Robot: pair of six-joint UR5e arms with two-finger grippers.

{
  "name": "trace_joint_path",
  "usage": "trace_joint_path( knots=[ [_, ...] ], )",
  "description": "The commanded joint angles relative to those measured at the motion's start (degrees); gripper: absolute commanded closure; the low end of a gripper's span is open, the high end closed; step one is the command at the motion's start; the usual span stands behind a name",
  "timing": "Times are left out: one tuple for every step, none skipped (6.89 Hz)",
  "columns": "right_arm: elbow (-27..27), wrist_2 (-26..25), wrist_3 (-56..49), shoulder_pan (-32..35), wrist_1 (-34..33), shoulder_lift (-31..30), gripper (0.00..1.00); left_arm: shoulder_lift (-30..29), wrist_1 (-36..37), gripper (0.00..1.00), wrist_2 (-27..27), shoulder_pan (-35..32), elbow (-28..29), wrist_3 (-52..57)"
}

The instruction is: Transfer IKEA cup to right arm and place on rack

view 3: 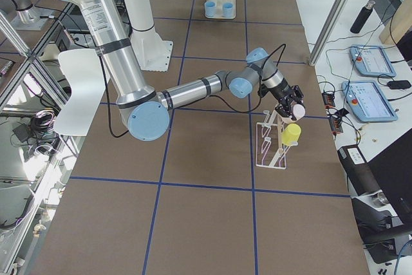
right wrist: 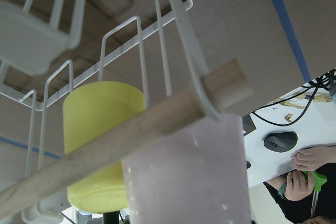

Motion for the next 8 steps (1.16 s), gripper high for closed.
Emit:
trace_joint_path(
  knots=[
    [-0.6,-0.8,0.3,-0.9,0.0,0.0,0.58,-0.1,0.0,0.0,0.0,0.1,0.4,0.0],
    [-0.6,-1.4,0.3,-1.3,0.0,-0.2,0.54,-0.2,0.0,0.0,0.0,0.1,0.5,0.0],
    [-0.6,-2.6,0.3,-2.1,0.0,-0.1,0.46,-0.2,0.0,0.0,0.0,0.1,0.5,0.0],
    [-0.6,-2.6,-0.1,-2.3,0.0,-0.1,0.35,-0.2,0.0,0.0,0.0,0.1,0.5,0.0],
    [-0.6,-2.6,-0.1,-2.3,0.0,-0.1,0.17,-0.2,0.0,0.0,0.0,0.1,0.5,0.0],
    [-0.6,-2.6,-0.3,-2.3,0.0,-0.1,0.07,-0.2,0.0,0.0,0.0,0.1,0.5,0.0],
    [-0.6,-2.6,-0.3,-2.3,0.0,-0.2,0.06,-0.3,0.0,0.0,0.0,0.1,0.7,-0.1],
    [-0.5,-2.6,-0.2,-2.3,0.1,-0.1,0.06,-0.3,0.0,0.0,0.0,0.1,0.7,0.0]
  ],
)
